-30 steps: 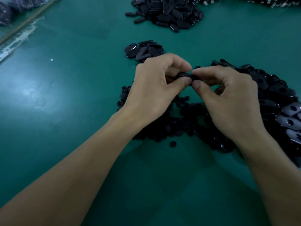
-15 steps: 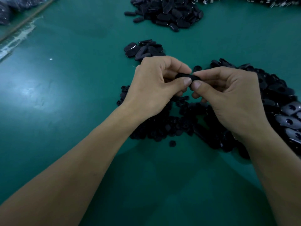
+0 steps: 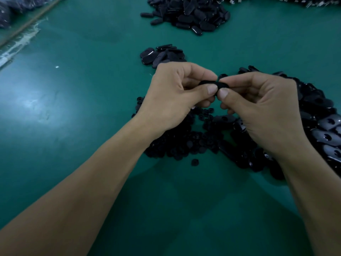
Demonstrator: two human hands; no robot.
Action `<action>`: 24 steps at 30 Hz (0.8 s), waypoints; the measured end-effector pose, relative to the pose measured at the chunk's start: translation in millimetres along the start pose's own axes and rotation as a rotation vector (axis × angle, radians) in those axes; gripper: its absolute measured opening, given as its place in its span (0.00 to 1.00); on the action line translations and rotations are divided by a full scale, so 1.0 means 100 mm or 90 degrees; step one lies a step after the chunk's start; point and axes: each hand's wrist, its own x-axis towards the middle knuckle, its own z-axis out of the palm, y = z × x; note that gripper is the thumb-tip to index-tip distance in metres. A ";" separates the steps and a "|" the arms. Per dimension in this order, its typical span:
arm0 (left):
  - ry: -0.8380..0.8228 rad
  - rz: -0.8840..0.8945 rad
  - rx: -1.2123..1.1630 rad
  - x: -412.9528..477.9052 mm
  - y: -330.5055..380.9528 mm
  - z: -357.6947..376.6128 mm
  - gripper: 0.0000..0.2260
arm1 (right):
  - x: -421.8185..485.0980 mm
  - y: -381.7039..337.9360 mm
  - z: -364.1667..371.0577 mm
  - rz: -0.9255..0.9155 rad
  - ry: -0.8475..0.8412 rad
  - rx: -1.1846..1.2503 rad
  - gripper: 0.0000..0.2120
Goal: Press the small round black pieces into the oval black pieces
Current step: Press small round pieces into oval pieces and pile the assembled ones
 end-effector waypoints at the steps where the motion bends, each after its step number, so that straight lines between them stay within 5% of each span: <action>1: 0.003 -0.011 -0.017 0.00 0.00 0.01 0.06 | 0.00 0.01 0.00 -0.002 0.003 -0.002 0.08; 24: -0.023 -0.018 -0.001 -0.01 0.01 0.00 0.06 | 0.00 0.02 -0.01 0.022 0.002 0.060 0.06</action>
